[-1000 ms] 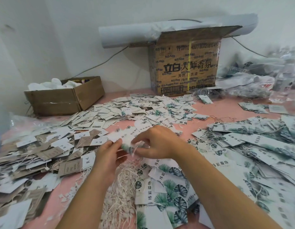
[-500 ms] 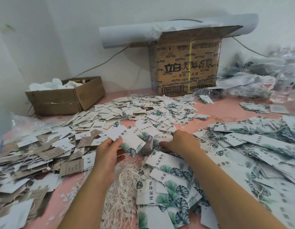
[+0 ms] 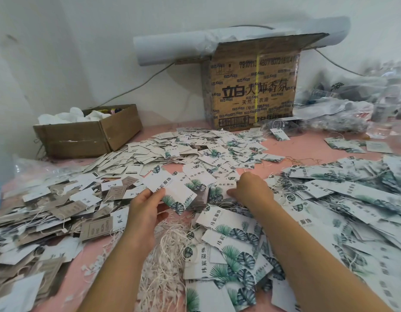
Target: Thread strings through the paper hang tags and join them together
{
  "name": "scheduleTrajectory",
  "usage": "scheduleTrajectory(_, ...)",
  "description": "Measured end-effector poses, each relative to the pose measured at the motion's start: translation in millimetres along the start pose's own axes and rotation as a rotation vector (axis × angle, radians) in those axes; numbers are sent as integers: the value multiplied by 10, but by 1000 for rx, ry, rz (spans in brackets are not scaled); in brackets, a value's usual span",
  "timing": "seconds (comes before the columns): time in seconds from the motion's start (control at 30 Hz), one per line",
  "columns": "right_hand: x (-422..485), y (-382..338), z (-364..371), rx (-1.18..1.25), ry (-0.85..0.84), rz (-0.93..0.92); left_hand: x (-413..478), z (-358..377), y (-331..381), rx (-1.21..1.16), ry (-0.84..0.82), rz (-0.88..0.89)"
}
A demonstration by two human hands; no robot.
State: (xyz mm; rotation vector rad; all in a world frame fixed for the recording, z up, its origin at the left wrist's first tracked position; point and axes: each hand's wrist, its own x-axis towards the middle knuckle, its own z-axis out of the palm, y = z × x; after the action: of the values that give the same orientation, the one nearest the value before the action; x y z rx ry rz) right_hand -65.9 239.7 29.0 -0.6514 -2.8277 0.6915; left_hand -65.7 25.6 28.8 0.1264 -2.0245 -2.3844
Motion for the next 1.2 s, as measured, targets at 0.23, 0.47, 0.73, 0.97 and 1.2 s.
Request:
scheduleTrajectory(0.23,67,64,-7,271,-77,48,-11,7,8,-6,-14,6)
scheduleTrajectory(0.47,0,84,-154,432,-183,17,-23,9,24,-14,-34,1)
scheduleTrajectory(0.73,10,61,-171,496,-209,46,-52,32,41,-17,-77,8)
scheduleTrajectory(0.97,-13,68,-184,542,-248,34,-57,36,52,-10,-62,3)
scheduleTrajectory(1.2,-69,48,-126,365,-256,-9,-67,44,55,0,-68,0)
